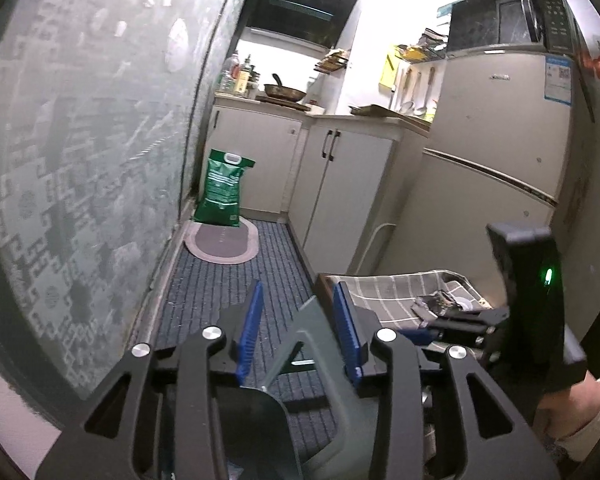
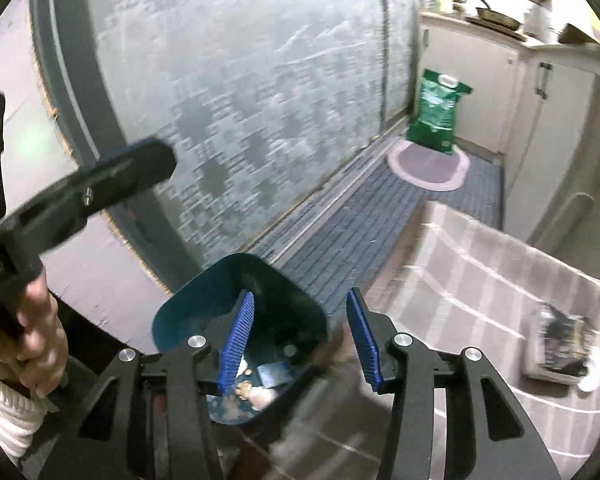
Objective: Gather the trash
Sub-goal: 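Return both grippers from the bin to the stool, then grasp the white round container with the right gripper while the left gripper grasps the black snack bag, then carry the black bag and white container over the teal bin and open both grippers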
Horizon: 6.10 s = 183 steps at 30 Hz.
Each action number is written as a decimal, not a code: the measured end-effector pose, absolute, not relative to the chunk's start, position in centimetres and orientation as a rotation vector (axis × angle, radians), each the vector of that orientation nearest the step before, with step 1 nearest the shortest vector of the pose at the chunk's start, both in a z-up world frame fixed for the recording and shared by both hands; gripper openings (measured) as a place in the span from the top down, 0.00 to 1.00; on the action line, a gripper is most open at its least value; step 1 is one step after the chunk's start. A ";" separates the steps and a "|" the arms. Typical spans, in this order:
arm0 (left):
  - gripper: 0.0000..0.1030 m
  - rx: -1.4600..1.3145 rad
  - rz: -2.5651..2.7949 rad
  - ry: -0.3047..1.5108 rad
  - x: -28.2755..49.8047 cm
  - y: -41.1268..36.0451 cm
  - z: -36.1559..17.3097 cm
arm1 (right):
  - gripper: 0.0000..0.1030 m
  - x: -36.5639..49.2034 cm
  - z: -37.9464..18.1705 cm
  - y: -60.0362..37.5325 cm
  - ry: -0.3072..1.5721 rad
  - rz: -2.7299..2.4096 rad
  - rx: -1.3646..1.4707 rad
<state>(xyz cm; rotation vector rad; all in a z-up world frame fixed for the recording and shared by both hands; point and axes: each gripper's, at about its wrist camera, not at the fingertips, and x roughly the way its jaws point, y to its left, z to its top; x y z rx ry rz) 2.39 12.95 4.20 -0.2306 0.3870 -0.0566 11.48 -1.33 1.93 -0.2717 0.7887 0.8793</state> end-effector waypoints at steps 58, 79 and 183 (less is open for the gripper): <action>0.23 -0.124 -0.205 0.693 14.6 -7.1 -2.2 | 0.93 19.6 1.4 -22.5 0.758 0.447 -0.256; 0.18 -0.152 0.049 0.711 18.2 -10.8 -2.9 | 0.93 18.0 3.9 -25.4 0.696 0.442 -0.204; 0.44 -0.132 0.161 0.771 -0.5 21.5 -5.2 | 0.93 9.8 -6.1 11.9 1.018 0.925 -0.509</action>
